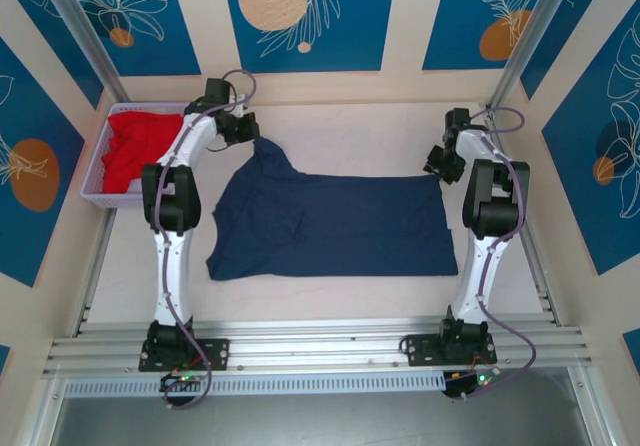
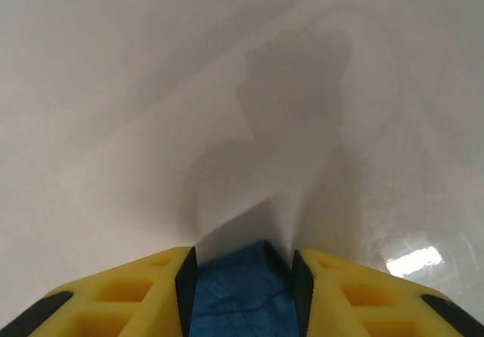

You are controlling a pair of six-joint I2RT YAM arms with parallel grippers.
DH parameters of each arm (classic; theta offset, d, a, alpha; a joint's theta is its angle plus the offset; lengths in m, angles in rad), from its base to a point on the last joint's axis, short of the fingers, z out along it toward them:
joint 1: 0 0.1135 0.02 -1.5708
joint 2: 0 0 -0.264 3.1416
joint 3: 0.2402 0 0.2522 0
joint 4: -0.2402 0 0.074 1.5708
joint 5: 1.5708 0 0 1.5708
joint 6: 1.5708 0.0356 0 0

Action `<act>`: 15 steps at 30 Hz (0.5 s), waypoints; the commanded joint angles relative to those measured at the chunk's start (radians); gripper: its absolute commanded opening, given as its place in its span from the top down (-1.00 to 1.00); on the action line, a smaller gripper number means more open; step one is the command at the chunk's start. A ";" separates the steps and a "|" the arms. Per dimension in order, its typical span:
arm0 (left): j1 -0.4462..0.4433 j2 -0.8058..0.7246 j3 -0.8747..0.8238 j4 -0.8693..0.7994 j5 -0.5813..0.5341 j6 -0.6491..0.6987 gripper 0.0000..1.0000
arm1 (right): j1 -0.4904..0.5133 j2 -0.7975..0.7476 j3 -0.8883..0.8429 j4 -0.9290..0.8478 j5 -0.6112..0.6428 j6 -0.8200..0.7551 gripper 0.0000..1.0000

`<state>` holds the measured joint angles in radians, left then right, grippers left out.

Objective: Fold the inside-out t-shirt

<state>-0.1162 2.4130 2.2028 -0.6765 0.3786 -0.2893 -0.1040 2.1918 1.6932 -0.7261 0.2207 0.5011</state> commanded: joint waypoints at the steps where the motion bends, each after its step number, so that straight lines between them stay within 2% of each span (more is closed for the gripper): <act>1: 0.000 -0.068 -0.030 0.023 0.027 -0.013 1.00 | 0.007 0.022 0.023 -0.044 -0.016 0.016 0.26; 4: 0.000 -0.080 -0.051 0.034 0.027 -0.014 1.00 | 0.010 0.038 0.048 -0.059 -0.012 0.007 0.38; 10: 0.000 -0.114 -0.087 0.043 0.031 -0.022 1.00 | 0.016 0.049 0.069 -0.064 0.004 -0.017 0.79; 15: 0.004 -0.175 -0.091 0.007 -0.026 -0.008 1.00 | 0.018 -0.008 0.089 -0.056 0.037 -0.069 0.93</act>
<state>-0.1162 2.3249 2.1117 -0.6514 0.3813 -0.3019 -0.0925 2.2230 1.7512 -0.7704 0.2337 0.4713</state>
